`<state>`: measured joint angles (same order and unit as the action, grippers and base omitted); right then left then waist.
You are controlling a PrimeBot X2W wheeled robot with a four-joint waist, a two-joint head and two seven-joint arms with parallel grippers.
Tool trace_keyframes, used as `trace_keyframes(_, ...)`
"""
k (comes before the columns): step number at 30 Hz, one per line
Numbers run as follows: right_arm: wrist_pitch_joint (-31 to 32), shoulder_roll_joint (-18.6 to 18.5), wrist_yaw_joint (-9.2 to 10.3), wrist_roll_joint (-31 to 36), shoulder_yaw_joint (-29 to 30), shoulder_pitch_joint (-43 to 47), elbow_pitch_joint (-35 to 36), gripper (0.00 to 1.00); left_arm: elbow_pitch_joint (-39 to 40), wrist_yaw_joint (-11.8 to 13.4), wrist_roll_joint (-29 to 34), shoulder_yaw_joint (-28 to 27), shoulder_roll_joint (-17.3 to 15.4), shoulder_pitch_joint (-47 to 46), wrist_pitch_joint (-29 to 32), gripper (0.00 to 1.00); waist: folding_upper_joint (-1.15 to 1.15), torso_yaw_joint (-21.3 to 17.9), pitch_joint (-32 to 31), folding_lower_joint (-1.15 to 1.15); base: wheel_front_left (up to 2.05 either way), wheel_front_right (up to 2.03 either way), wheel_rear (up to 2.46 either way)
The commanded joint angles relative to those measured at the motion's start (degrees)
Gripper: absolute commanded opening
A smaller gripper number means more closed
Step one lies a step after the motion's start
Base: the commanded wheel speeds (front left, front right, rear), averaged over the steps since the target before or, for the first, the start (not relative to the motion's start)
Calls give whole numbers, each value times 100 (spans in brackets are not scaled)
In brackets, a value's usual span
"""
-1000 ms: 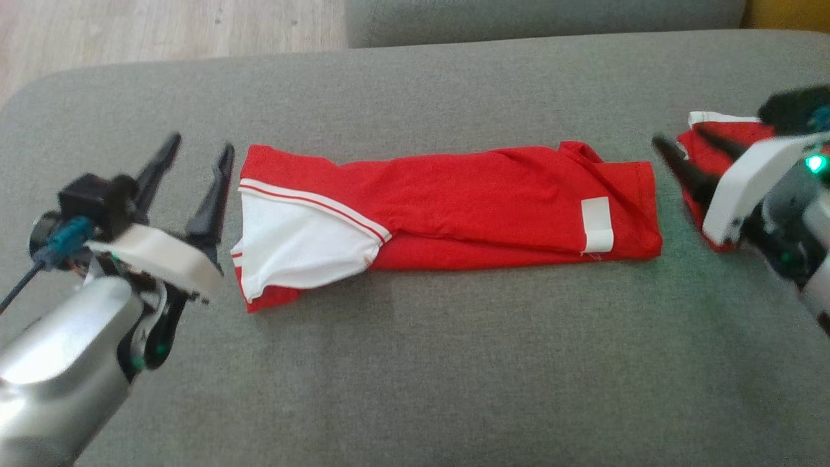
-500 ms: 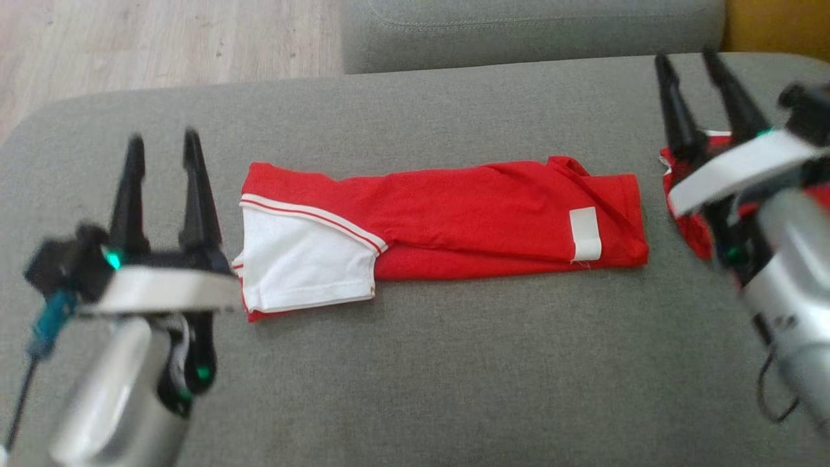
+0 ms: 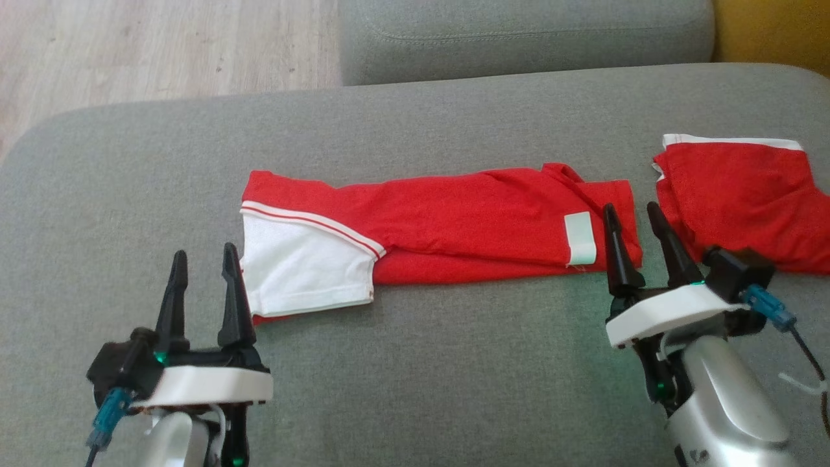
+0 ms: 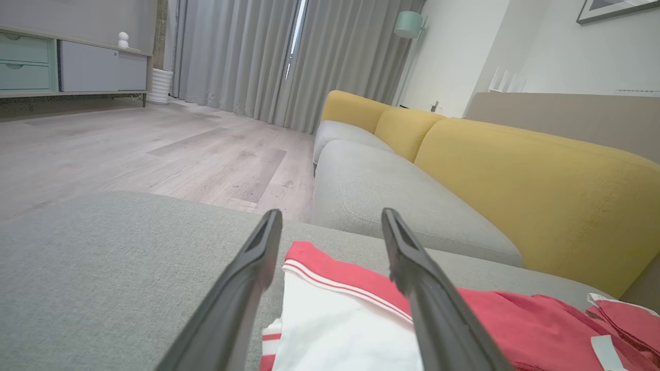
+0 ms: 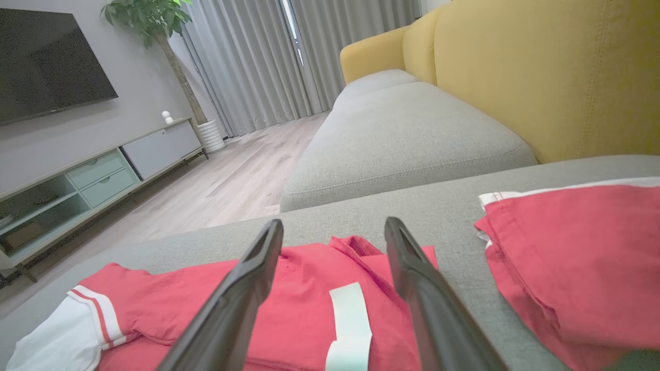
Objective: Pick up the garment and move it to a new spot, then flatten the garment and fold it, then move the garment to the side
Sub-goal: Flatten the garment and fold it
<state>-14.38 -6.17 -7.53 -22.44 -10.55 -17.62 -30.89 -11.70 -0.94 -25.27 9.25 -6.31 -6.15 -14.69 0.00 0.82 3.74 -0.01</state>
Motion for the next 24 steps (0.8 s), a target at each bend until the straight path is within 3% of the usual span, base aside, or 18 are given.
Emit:
trace_keyframes(1,-58,47,4,147,-36,-210,245,100,139,-112,137,-306,5,-241,-30,100,0,28,40,1,0,0,0)
trace_keyframes(11,621,162,4,845,910,-719,-495,100,-70,-521,487,-457,249,-587,-30,100,0,290,514,1,0,0,0)
trace_keyframes(16,850,219,4,1221,1302,-1012,-1146,100,-152,-597,524,-443,299,-754,-30,100,0,438,750,1,0,0,0)
trace_keyframes(24,719,283,4,1756,2009,-1361,-1955,100,-219,-639,539,-441,327,-947,-30,100,0,574,914,1,0,0,0)
